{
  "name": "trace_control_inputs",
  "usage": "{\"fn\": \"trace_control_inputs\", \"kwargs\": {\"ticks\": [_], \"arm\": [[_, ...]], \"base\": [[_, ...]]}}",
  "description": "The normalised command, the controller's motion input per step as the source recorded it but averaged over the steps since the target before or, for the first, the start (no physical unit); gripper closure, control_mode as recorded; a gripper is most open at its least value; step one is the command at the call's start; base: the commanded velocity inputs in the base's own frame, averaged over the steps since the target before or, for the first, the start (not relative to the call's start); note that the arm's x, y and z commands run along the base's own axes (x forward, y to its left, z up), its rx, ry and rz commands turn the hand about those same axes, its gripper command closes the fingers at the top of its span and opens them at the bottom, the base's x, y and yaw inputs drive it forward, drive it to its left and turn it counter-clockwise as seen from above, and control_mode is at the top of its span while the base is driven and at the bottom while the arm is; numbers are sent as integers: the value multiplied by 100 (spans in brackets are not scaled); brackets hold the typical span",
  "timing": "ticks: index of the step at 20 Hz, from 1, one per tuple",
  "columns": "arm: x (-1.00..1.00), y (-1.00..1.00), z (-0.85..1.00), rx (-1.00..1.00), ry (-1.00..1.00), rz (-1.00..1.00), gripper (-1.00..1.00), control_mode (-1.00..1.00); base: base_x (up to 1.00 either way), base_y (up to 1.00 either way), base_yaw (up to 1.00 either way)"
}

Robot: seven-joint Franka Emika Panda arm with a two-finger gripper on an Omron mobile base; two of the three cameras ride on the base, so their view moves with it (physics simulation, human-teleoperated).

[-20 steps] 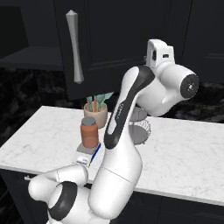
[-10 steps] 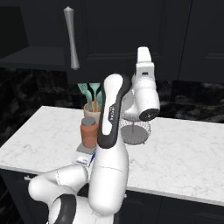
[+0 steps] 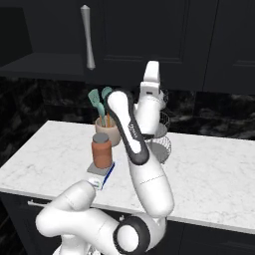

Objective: Pick the honey bottle and place it on the digital scale for weighing, and close the cabinet.

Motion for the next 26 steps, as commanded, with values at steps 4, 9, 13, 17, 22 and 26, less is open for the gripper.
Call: {"fn": "trace_control_inputs", "kwargs": {"ticks": [4,9,13,17,22,26], "arm": [[31,24,15,0,3,-15,100,-100],[-77,-20,91,0,0,-7,100,-100],[-88,-6,99,0,6,-1,100,-100],[-81,-13,84,0,42,8,100,-100],[-79,-3,35,0,75,25,100,-100],[-54,0,-51,0,60,25,100,-100]], "base": [[0,0,0],[0,0,0],[0,0,0],[0,0,0],[0,0,0],[0,0,0]]}}
